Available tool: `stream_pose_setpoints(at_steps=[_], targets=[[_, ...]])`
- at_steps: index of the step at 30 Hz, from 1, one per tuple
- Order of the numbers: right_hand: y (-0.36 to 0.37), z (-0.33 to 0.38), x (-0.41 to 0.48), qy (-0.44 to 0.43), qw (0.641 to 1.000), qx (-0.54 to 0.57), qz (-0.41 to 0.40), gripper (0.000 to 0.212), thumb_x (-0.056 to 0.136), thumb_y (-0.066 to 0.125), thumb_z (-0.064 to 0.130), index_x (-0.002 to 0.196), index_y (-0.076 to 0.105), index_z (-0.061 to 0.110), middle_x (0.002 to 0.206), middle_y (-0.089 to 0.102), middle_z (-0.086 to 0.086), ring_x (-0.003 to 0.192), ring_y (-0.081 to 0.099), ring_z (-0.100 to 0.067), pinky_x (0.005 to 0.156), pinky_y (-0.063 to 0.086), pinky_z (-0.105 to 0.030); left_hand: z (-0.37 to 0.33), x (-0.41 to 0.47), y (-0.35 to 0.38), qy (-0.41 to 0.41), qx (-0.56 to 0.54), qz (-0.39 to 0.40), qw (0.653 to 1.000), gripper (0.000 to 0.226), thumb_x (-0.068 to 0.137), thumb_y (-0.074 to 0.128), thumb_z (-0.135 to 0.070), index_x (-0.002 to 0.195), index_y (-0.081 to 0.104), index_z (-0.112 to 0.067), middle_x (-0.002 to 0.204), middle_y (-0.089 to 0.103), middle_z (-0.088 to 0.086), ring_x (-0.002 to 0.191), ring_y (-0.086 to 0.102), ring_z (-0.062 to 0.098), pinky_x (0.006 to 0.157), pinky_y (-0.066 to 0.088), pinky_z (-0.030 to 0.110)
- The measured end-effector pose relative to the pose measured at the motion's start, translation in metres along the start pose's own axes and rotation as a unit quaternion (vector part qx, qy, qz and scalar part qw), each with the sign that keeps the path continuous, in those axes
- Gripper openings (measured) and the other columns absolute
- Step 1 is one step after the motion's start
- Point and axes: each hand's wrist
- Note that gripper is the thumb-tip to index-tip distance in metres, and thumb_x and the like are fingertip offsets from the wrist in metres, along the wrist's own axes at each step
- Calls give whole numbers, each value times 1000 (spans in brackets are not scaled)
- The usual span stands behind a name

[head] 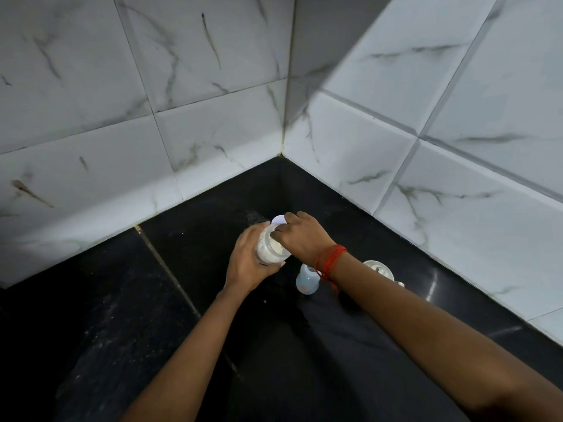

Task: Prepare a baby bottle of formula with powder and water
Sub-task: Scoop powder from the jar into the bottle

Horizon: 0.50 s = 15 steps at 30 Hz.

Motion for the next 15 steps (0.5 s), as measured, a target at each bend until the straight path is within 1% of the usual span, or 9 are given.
stream_pose_setpoints(at_steps=[2,5,7,10,12,14,15], targets=[[-4,-1,-1,2,1000,-6,-5,23,60,81,6,62,66,24,56,60,9,65,55,-18,52,41,-26,-2,1,-1,20,12,-4,1000,93,61,99,-24,143,56,-24,141,60,-8,132,56,15,110,49,44],[-10,0,-6,8,1000,-14,-5,29,52,82,2,52,59,21,53,56,6,59,52,-18,48,33,-24,-6,2,-4,46,34,-2,998,92,64,99,-26,145,55,-23,144,59,-7,135,54,17,111,48,45],[-16,0,-9,14,999,-16,-25,31,50,83,1,50,57,20,54,55,4,58,52,-18,47,29,-24,-9,3,-7,61,46,-3,997,92,65,98,-28,146,55,-21,146,58,-6,137,52,17,112,48,45],[-25,-2,-14,38,994,4,-103,26,56,80,2,56,58,17,62,56,0,58,53,-20,47,29,-26,-14,5,-12,77,44,-33,995,91,66,99,-29,145,55,-18,147,57,-5,138,52,16,113,47,42],[-30,-4,-18,71,984,32,-161,18,64,77,7,65,62,17,67,58,-1,60,54,-22,48,33,-27,-17,5,-17,72,24,-69,995,90,66,100,-29,143,56,-17,147,58,-7,137,53,14,113,46,37],[-35,-6,-22,110,974,52,-192,12,72,75,12,73,64,17,67,58,-1,60,53,-22,48,39,-29,-18,5,-20,61,9,-102,993,90,65,101,-28,143,56,-16,147,57,-6,137,53,12,113,46,34],[-37,-6,-24,123,971,59,-198,10,75,74,15,74,65,18,65,58,0,60,53,-22,48,41,-30,-17,4,-21,58,8,-112,992,91,65,101,-28,143,55,-15,147,57,-5,137,53,11,113,46,35]])
Point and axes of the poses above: each hand's wrist, its own x-axis towards the middle knuckle, its own y-axis out of the palm, z = x × y
